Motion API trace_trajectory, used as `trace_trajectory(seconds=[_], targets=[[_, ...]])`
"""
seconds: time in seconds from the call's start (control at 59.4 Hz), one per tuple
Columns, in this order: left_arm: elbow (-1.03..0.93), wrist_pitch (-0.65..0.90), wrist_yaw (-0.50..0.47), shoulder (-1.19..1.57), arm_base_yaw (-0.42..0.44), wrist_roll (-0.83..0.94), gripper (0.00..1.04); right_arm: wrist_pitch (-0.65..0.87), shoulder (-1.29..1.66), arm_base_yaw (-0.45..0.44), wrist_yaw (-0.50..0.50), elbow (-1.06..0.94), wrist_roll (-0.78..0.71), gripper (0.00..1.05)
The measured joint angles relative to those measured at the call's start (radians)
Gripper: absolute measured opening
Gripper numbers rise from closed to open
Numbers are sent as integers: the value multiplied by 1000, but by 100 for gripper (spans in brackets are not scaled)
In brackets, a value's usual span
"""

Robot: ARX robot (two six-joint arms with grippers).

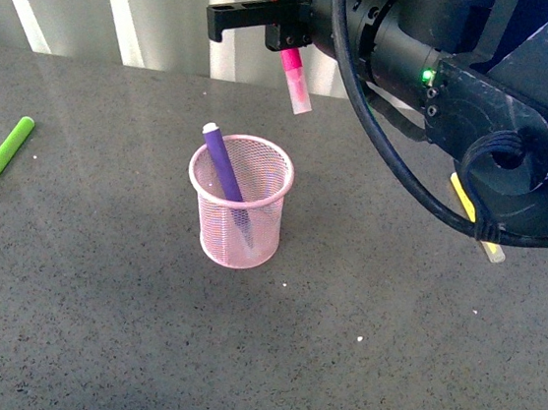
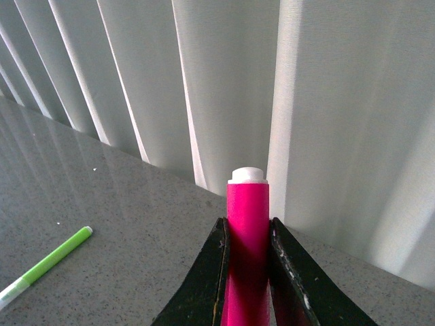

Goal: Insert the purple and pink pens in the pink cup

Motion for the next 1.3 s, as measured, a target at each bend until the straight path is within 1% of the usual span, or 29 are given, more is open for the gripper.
trace_trajectory(seconds=[0.151, 0.387, 0.555, 1.01, 1.296], targets=[[0, 0, 0, 0, 0, 0, 98, 12, 10, 20, 5, 17, 59, 12], [0, 0, 0, 0, 0, 0, 98, 27, 56, 60, 11, 26, 98, 12], [0, 0, 0, 0, 0, 0, 98, 35, 72, 75, 11, 26, 98, 12], [0, 0, 0, 0, 0, 0, 98, 39, 104, 76, 6, 16, 78, 12], [0, 0, 0, 0, 0, 0, 98, 43, 120, 76, 24, 5, 60, 12]])
